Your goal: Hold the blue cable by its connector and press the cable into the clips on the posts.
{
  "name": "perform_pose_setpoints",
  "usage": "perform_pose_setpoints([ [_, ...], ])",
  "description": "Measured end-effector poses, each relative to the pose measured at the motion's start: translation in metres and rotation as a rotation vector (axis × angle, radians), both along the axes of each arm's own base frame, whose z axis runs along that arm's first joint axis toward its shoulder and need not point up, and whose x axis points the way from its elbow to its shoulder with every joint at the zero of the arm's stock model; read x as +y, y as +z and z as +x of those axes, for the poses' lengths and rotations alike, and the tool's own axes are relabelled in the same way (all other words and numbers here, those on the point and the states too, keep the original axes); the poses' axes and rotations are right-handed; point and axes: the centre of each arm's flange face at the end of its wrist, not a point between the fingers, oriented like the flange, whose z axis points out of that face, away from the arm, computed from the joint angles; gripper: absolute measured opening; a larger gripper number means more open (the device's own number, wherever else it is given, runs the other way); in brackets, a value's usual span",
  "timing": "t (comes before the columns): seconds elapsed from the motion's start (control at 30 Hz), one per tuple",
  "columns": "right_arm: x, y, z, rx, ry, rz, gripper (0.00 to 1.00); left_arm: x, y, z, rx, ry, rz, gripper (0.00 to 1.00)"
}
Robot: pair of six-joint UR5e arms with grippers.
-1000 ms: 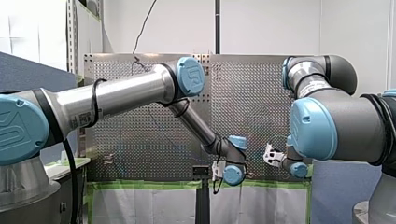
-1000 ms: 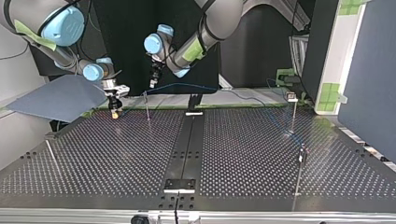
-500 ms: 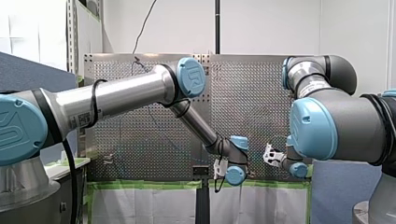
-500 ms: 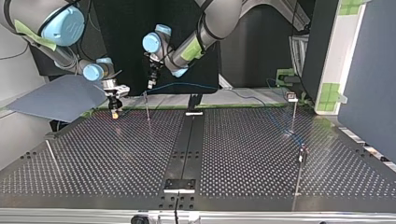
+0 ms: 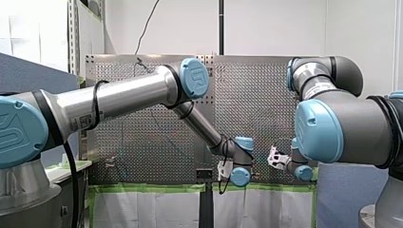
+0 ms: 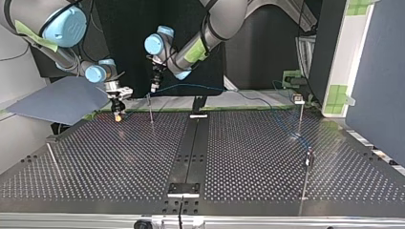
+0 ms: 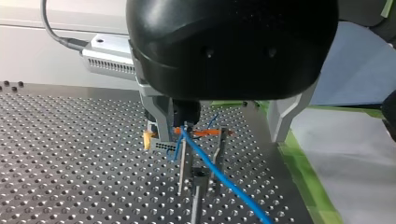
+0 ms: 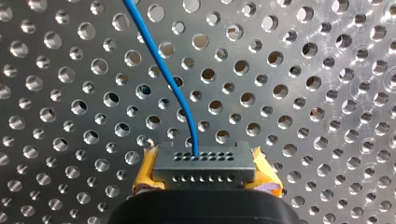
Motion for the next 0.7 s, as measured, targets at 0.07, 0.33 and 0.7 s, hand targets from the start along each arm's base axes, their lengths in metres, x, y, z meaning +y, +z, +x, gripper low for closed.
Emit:
perform_pose_setpoints([
  [0.07,0.0000,-0.0001,-0.0001,0.000,0.000,0.000,0.00,-0.0005,0.0027,0.0010,-0.004,0.008,-0.002,1.00],
  [0.33,0.0001,-0.0004,0.0000,-0.002,0.001,0.002,0.00,0.0003,0.0083,0.0024,-0.011,0.038,-0.003,1.00],
  [0.7,0.0005,-0.0005,0.0009,0.001,0.001,0.000,0.00,0.0005,0.0088,0.0008,-0.014,0.052,0.007,1.00],
])
